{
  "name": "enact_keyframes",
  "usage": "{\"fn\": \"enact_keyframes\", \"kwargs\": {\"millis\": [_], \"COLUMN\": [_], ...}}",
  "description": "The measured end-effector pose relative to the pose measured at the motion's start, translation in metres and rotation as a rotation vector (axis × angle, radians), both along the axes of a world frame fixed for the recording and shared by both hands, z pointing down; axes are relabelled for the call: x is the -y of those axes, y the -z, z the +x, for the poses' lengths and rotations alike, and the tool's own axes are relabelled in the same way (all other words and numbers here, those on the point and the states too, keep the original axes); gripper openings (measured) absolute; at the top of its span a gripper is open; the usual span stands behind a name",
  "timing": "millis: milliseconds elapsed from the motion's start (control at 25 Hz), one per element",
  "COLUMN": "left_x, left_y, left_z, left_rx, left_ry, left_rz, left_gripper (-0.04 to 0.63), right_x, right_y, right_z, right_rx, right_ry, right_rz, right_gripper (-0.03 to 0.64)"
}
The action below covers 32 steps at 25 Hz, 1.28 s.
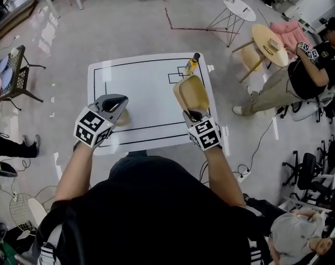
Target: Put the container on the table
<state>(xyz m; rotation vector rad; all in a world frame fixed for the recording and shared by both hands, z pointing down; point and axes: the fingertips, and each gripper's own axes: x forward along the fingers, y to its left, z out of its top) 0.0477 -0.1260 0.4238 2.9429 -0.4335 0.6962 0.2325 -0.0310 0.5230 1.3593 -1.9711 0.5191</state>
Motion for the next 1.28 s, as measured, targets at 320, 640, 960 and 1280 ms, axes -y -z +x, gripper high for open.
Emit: {"fn": "enact_keyframes", "kwargs": {"millis": [320, 640, 960, 1280], "left_x": [0.035, 0.058, 0.068, 0.074], "left_y": [-0.005, -0.012, -0.017, -0.015], "left_z": [-0.002, -0.008, -0.020, -0.032], "left_rx": [0.003, 0.009, 0.005, -0.020], "left_ry": [0.002, 0.011, 0.026, 0.036], "left_rz": [-0.009, -0.030, -0.038, -0.052], "left_gripper": [0.008, 0.008, 0.008, 0.008], "right_x": [0.035, 0.063, 0.074, 0.080], "right_y": [-0.005, -0.008, -0.014, -0.012], "right_z": [-0.003, -0.008, -0.015, -0.023], "right_rx": [-0.008, -0.008, -0.019, -0.035], "right_ry": [0.013, 0.025, 0.043, 0.056], "right_rz": [-0.013, -0.023, -0.042, -0.054], "right_gripper": [0.009, 0.009, 0.009, 0.009]}}
